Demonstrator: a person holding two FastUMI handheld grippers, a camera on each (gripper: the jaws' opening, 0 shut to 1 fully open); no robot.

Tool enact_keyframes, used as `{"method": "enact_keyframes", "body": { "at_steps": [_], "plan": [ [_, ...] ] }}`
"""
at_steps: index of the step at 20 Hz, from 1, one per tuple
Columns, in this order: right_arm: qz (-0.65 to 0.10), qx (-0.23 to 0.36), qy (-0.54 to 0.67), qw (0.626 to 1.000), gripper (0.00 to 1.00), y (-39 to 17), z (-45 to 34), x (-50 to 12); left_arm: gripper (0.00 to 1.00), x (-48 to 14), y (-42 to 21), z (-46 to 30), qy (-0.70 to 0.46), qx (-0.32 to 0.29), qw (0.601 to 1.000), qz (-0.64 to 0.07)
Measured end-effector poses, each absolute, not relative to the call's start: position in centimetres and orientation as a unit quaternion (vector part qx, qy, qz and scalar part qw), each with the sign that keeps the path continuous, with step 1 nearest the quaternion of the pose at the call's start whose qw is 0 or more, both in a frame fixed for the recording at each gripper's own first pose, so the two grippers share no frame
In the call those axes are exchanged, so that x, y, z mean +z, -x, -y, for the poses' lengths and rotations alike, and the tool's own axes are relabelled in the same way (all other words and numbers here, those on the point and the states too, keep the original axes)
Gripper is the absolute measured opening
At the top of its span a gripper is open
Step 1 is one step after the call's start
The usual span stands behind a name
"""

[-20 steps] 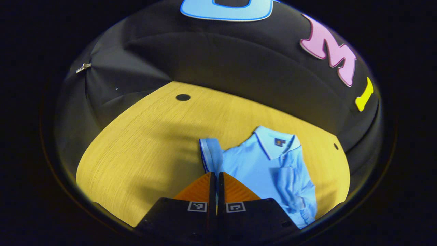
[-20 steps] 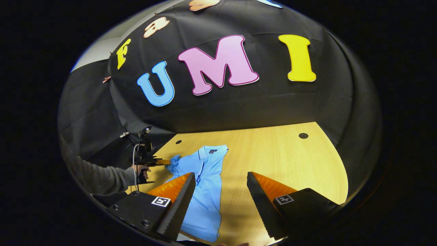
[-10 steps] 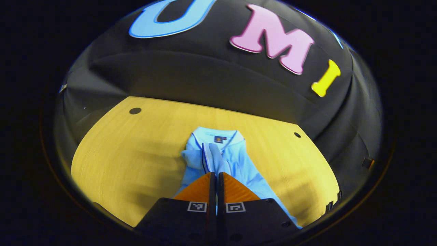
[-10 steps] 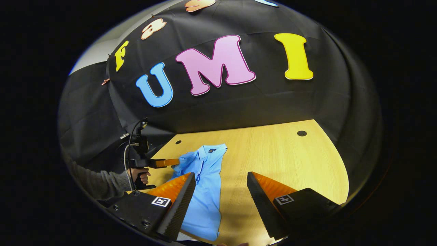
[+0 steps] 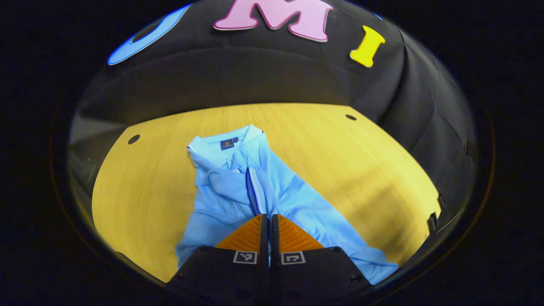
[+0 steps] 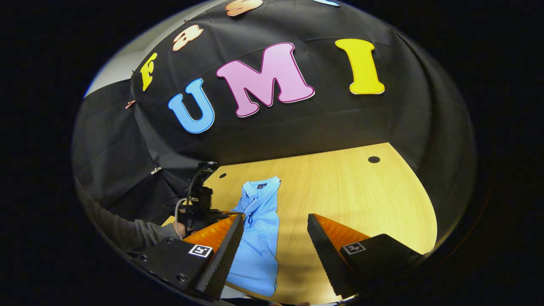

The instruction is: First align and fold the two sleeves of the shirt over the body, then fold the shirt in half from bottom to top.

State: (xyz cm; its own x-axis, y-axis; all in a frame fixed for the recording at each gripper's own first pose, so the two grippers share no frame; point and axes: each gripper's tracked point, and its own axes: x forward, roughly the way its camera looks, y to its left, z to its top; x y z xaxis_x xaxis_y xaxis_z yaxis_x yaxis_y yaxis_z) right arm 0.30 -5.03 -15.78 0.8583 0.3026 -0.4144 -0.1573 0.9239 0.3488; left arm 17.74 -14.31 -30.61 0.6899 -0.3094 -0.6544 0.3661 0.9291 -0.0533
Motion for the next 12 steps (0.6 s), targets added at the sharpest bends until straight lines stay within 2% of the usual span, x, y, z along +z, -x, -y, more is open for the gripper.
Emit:
{"method": "enact_keyframes", "body": {
  "at_steps": [1, 2, 5, 7, 8, 9, 12],
  "plan": [
    [-0.238, 0.119, -0.154, 0.952, 0.94, 0.0, 5.2, -15.9, 0.00, -31.2, -17.7, 14.4, -0.053, -0.181, 0.917, -0.351],
    [-0.238, 0.116, -0.156, 0.952, 0.95, 0.3, 5.4, -15.9, 0.06, -31.5, -17.9, 14.4, -0.064, -0.177, 0.917, -0.351],
    [-0.240, 0.111, -0.155, 0.952, 0.95, 0.9, 5.9, -16.2, 0.06, -32.0, -18.2, 14.7, -0.075, -0.167, 0.918, -0.351],
    [-0.242, 0.107, -0.159, 0.951, 0.95, 1.4, 6.1, -16.1, 0.11, -32.3, -18.5, 14.8, -0.075, -0.164, 0.917, -0.355],
    [-0.242, 0.106, -0.163, 0.950, 0.94, 1.5, 6.1, -16.1, 0.19, -32.3, -18.4, 14.6, -0.075, -0.162, 0.918, -0.355],
    [-0.243, 0.105, -0.167, 0.950, 0.94, 1.5, 6.2, -16.1, 0.21, -32.2, -18.6, 14.3, -0.076, -0.158, 0.919, -0.354],
    [-0.246, 0.104, -0.170, 0.949, 0.94, 1.8, 6.1, -16.2, 0.46, -31.9, -18.8, 13.3, -0.078, -0.142, 0.923, -0.350]
  ]
}}
